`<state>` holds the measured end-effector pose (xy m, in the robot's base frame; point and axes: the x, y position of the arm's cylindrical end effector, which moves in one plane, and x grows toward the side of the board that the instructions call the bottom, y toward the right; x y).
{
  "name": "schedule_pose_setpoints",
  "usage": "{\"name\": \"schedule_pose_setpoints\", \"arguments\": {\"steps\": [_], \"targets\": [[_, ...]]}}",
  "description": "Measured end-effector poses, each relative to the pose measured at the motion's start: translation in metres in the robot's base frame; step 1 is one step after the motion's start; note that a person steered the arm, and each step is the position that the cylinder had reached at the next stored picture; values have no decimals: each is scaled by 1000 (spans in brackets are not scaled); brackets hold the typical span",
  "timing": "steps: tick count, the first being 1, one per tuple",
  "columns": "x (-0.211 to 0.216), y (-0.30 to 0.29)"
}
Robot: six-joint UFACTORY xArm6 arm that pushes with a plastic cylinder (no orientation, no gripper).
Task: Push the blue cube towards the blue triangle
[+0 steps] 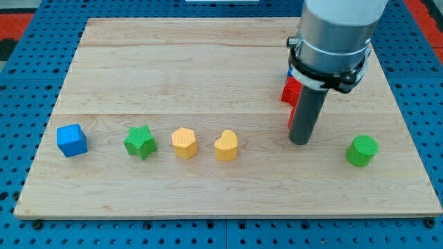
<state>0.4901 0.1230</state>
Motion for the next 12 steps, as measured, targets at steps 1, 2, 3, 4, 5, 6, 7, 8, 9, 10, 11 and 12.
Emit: {"name": "schedule_pose_setpoints", "arguments": {"steps": [1, 2, 3, 4, 5, 6, 7, 8, 9, 10, 11, 12], "targets": [[2, 6], [62, -19], [126, -58], [124, -208], [98, -304], [60, -339], [49, -355], [37, -382], [6, -352], [-20, -312], [-55, -325], [-55, -376]]}}
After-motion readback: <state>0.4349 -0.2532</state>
